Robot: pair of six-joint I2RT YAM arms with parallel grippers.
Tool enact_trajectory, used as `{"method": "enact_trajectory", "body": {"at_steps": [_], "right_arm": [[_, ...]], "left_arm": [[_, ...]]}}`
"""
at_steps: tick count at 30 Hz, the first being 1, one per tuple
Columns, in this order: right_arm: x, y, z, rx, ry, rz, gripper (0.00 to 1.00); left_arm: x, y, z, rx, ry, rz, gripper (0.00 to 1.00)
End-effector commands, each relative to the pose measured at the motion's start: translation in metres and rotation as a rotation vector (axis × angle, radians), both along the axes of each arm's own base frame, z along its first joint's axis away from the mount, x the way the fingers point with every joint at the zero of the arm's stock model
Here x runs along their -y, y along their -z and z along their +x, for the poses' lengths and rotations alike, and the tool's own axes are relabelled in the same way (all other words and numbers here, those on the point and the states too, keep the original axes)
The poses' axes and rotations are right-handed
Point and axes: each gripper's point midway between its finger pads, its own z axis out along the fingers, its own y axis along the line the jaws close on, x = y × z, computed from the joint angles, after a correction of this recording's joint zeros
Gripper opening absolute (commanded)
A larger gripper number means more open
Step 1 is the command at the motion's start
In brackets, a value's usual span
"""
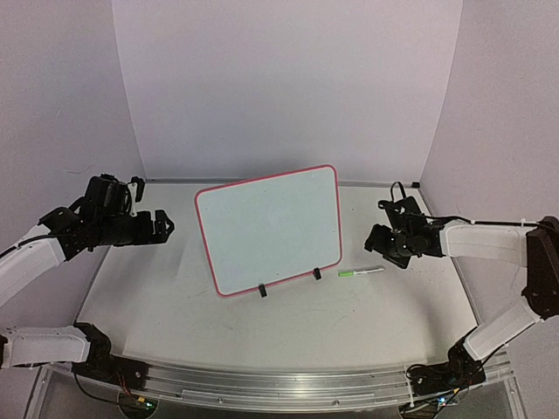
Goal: Write a sentence on the whiteboard
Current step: Pick up the whiteboard marker from the center of the board.
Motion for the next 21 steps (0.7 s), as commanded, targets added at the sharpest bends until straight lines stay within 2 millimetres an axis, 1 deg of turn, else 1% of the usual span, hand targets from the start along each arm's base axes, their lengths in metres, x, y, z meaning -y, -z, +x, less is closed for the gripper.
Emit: {"method": "enact_trajectory", "body": {"at_steps": [1,3,8,17,21], "right_arm": [[-0.003,0.002,0.005,-0.050,0.104,0.097,0.73],[-0.001,0.006,0.005,-0.067,0.139,0.109,0.69],[0.010,0.023,-0.002,-0.111,0.202,0.078,0.68],[0.005,0.038,0.006,-0.148,0.194,0.049,0.63],[0.008,0.042,0.009,-0.151,0.204,0.030,0.63]], "left_arm": [[0.001,-0.006,-0.001,0.039,0.025,-0.011,0.99],[0.002,-0.005,-0.002,0.039,0.033,-0.011,0.99],[0.004,0.001,-0.002,0.025,0.046,-0.007,0.99],[0.006,0.007,-0.003,0.018,0.055,-0.010,0.99],[0.006,0.007,-0.004,0.018,0.053,-0.013,0.99]]}}
